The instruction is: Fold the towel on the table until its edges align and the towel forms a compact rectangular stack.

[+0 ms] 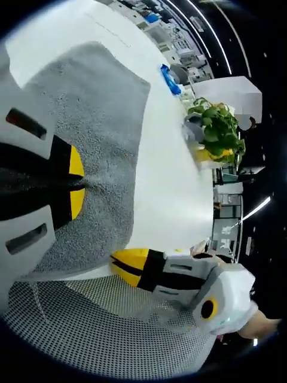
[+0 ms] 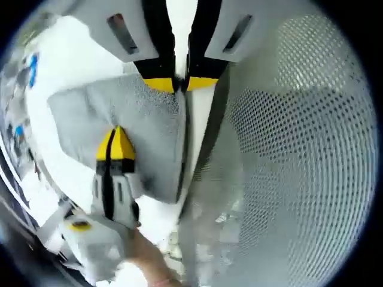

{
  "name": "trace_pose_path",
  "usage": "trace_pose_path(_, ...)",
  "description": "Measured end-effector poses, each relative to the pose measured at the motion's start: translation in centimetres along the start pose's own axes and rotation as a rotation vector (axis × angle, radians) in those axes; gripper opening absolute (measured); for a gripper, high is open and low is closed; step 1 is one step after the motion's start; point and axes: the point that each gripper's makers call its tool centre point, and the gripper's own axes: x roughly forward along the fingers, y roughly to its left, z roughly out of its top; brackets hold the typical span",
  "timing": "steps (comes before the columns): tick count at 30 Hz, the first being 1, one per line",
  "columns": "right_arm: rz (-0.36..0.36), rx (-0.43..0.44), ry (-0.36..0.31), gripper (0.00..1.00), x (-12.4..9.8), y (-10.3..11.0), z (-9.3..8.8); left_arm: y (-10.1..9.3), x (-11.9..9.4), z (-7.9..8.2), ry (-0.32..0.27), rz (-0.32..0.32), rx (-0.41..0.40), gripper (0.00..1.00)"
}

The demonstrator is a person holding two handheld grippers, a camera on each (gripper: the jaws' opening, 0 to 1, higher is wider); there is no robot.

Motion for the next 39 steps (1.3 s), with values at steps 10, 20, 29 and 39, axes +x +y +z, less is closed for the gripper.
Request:
trace_pose_path(10, 0.011, 0.408, -0.22, 0.0, -2.9, -2.1, 2.5, -6.8, -1.0, 6.2, -0.152, -0.244, 0.059, 0.17)
trace_pose_path(20, 0.012, 0.526, -0.221, 0.0, -2.8, -3.8, 3.8, -5.9, 0.3, 3.9, -0.031, -0.134, 0.198, 0.17)
trace_pose_path(29, -0.097, 0.338, -0.249, 0.03, -3.8, -5.4, 4.4, -3.0, 0.4, 2.8, -0.024, -0.092, -0.153, 0.05)
trace_pose_path(39, -0.119, -0.078, -0.107, 0.27, -2.7, -5.7, 5.3, -2.6, 0.1, 2.9, -0.065, -0.128, -0.353, 0.05)
